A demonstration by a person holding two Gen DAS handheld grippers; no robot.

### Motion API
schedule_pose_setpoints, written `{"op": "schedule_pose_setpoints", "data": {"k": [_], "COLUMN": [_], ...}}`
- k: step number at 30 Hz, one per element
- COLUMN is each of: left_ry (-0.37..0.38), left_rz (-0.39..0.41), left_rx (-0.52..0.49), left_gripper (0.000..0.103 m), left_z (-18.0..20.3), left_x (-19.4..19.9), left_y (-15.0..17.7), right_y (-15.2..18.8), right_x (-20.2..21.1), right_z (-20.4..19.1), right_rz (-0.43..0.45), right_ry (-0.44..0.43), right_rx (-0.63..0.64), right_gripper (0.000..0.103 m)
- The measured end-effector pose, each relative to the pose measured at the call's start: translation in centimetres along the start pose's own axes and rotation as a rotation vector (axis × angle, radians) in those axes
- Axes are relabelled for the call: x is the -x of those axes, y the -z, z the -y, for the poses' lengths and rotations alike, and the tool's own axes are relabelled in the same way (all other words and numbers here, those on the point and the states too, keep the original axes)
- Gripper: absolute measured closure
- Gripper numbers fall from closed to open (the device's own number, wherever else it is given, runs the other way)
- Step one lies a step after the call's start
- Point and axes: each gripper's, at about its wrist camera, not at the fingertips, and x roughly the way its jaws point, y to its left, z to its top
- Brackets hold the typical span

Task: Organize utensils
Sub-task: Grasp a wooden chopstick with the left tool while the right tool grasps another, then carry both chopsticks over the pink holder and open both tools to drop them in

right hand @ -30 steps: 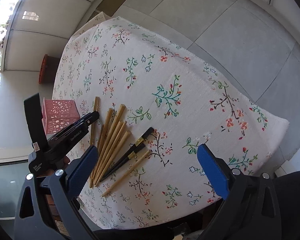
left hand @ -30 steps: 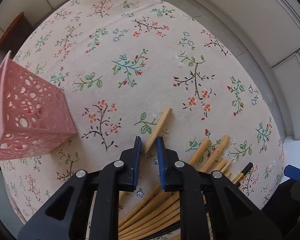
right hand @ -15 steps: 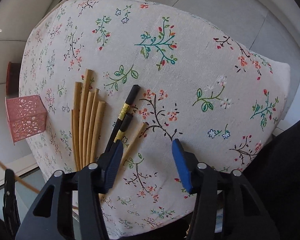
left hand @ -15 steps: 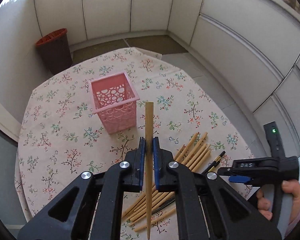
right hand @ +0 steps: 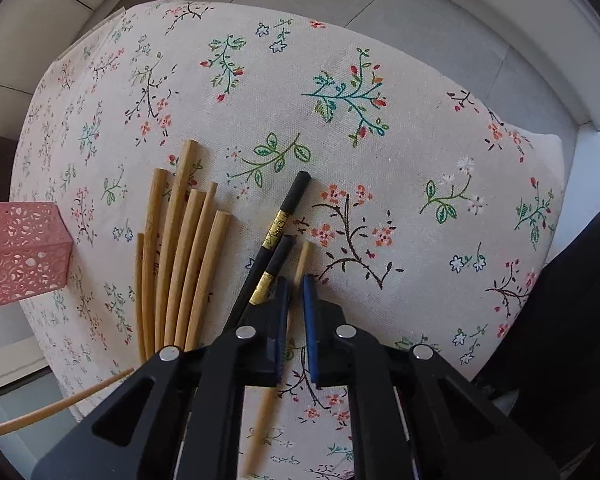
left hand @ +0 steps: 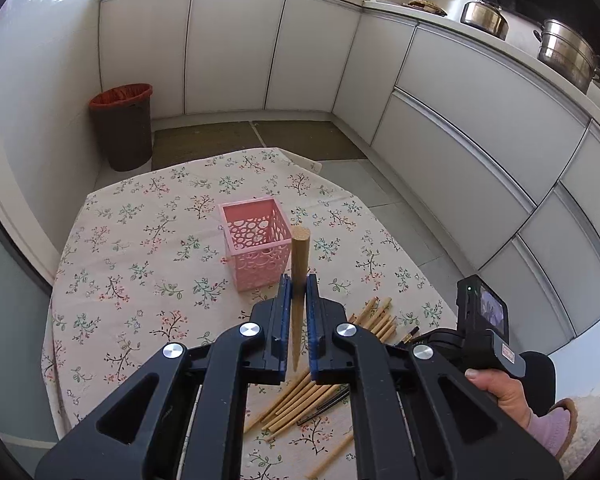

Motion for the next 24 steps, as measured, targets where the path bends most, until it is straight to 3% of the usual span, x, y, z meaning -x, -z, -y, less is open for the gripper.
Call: {"op": "schedule_pose_setpoints", "data": {"k": [3, 7, 14, 24], "left_ry": [0.014, 0.011, 0.025, -0.018], "left_rz": [0.02, 0.03, 0.046, 0.168], "left_rx": [0.017, 0.025, 0.042, 0.07], "left_gripper": [0.096, 0.097, 0.097, 0.097], "left_z": [-0.3, 0.0, 1.1, 2.2], "left_x": [1.0, 1.7, 3.3, 7.0], "left_y": [-0.1, 0.0, 0.1, -4.6], "right_y": [0.0, 1.0, 2.9, 1.5], "right_x": [0.9, 3.8, 12.8, 27.1], "right_z": [2.0, 2.3, 1.8, 0.9], "right_rz": [-0.019, 0.014, 0.147, 0.405], "right_ry": [-0.094, -0.206, -0.372, -0.613], "right_rx": [-0.017, 0.072, 0.277, 0.352], "right_gripper": [0.098, 0.098, 0.098, 0.097]}}
